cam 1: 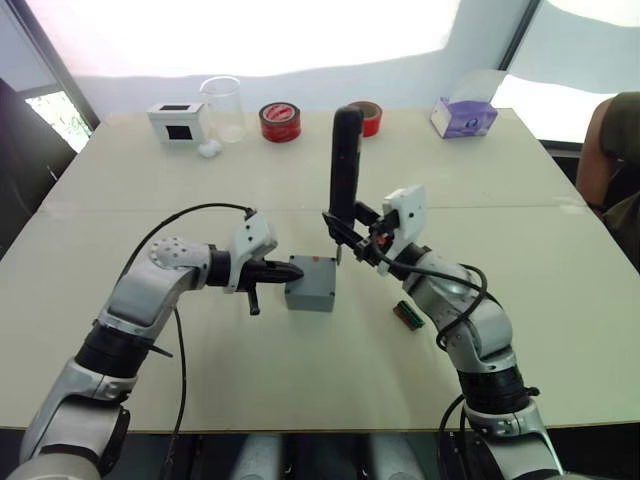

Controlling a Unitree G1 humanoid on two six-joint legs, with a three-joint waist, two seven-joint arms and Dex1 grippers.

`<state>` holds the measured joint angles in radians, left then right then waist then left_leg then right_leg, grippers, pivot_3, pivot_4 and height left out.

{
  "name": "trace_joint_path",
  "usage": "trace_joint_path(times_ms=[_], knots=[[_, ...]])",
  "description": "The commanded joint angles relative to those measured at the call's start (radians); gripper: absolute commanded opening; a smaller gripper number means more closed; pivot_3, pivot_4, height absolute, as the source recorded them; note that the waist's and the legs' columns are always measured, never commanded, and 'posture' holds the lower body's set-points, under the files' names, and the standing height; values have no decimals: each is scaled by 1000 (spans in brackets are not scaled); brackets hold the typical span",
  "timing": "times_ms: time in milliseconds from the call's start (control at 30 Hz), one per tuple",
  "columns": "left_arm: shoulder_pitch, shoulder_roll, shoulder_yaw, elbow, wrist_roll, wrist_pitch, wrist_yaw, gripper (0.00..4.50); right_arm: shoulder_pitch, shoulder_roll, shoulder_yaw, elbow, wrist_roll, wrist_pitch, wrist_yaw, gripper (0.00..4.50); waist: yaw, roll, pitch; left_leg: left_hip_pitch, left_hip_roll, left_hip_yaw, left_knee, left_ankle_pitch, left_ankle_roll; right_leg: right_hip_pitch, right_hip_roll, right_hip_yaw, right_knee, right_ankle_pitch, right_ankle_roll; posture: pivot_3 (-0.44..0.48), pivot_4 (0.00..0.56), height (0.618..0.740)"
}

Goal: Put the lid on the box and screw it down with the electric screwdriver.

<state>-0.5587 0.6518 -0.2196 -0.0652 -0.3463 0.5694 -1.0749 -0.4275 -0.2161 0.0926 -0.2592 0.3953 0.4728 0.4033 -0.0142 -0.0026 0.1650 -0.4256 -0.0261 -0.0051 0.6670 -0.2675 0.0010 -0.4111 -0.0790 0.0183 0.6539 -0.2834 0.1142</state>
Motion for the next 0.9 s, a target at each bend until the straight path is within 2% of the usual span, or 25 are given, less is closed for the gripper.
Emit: trace_joint_path(times_ms=[33,433,900], knots=[[11,6,4,-19,8,17,5,0,-7,11,-3,-42,-5,-48,13,1757,0,0,0,0,0,0,0,0,0,0,0,0,0,0,0,0,150,740],[10,0,-6,-10,17,10,3,0,-47,41,-51,-142,97,13,18,1757,0,0,0,0,0,0,0,1,-1,0,0,0,0,0,0,0,150,740],[8,-2,-5,-5,24,5,-3,0,0,20,-22,-80,9,-53,34,1757,0,0,0,0,0,0,0,0,0,0,0,0,1,0,0,0,150,740]])
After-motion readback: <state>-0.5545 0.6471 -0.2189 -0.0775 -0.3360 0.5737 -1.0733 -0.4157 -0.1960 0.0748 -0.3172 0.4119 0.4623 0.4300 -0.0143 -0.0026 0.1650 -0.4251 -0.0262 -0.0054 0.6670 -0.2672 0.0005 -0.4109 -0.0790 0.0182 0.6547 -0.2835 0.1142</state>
